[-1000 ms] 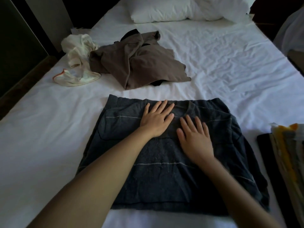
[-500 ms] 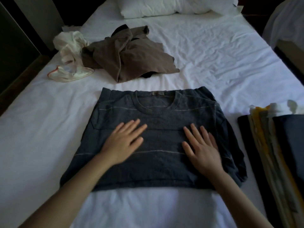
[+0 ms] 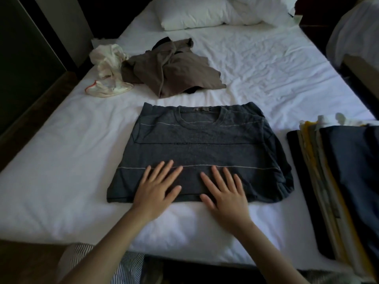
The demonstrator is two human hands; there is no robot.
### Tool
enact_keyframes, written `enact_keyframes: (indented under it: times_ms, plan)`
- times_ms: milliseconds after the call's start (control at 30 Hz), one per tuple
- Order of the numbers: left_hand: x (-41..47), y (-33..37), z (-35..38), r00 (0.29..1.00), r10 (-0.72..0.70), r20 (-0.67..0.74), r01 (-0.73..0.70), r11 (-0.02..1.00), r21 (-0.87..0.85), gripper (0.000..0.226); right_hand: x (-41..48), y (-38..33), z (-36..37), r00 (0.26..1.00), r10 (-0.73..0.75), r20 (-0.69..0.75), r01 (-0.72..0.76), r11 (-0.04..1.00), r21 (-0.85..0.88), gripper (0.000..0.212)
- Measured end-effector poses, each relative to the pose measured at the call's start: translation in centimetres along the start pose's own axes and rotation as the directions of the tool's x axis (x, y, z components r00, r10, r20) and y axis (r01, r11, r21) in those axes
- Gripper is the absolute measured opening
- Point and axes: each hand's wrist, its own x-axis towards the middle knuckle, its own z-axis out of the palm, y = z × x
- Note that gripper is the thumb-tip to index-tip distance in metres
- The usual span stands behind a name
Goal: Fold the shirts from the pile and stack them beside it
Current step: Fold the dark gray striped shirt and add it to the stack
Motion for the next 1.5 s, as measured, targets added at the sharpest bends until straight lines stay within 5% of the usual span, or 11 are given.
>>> enact_keyframes:
  times_ms: [200,333,433,500,567,633,733,833,1333,1433,1500]
  plan:
    - [-0.1,-3.2,-1.1,0.979,-0.177,0.097,0.174,0.984,0.038,0.083,-5.5,3.3,-0.1,0.977,0.21,0.045,-0.211,0.977,0.022,0.056]
    - [2.1,-1.6,-2.6,0.943,-0.233,0.238,0.228,0.972,0.049,0.057,-5.8,-1.8,-0.5,0.941,0.333,-0.066,-0.298,0.904,0.305,0.054]
    - [4.2,-0.3,-4.4,0.945,-0.199,0.26,0.206,0.978,-0.001,0.055,-5.4,-6.0,-2.7,0.901,0.416,0.119,-0.335,0.494,0.802,0.058]
    - [6.7,0.5,-5.4,0.959,-0.143,0.245,0.159,0.986,-0.049,0.056,-4.4,-6.6,-3.2,0.808,0.504,0.306,-0.426,0.139,0.894,0.071]
    - [10.1,1.0,-6.2,0.972,-0.096,0.216,0.121,0.987,-0.105,0.059,-2.9,-6.7,-3.5,0.691,0.657,0.301,-0.404,0.007,0.915,0.082]
    - [14.1,1.0,-6.9,0.978,-0.087,0.192,0.113,0.984,-0.134,0.063,-1.4,-6.8,-2.7,0.622,0.768,0.153,-0.487,0.227,0.843,0.086]
    - [19.5,0.6,-6.9,0.966,-0.098,0.238,0.119,0.99,-0.074,0.069,-0.3,-7.8,-0.4,0.727,0.683,-0.062,-0.557,0.641,0.529,0.073]
    - [23.3,1.1,-5.3,0.95,-0.058,0.306,0.057,0.998,0.012,0.076,0.0,-7.9,2.7,0.799,0.597,-0.068,-0.549,0.771,0.323,0.06]
    - [24.9,0.7,0.1,0.995,-0.047,0.083,0.047,0.999,-0.004,0.081,0.0,-7.8,3.9,0.739,0.641,-0.205,-0.547,0.75,0.373,0.059]
    - [25.1,0.8,-0.5,0.995,-0.039,0.088,0.042,0.998,-0.04,0.078,-0.7,-8.4,2.5,0.644,0.728,-0.237,-0.433,0.602,0.671,0.065]
    - [25.0,0.7,-0.7,0.996,-0.045,0.075,0.052,0.993,-0.104,0.075,-0.9,-9.3,0.6,0.453,0.89,-0.046,-0.326,0.213,0.921,0.056]
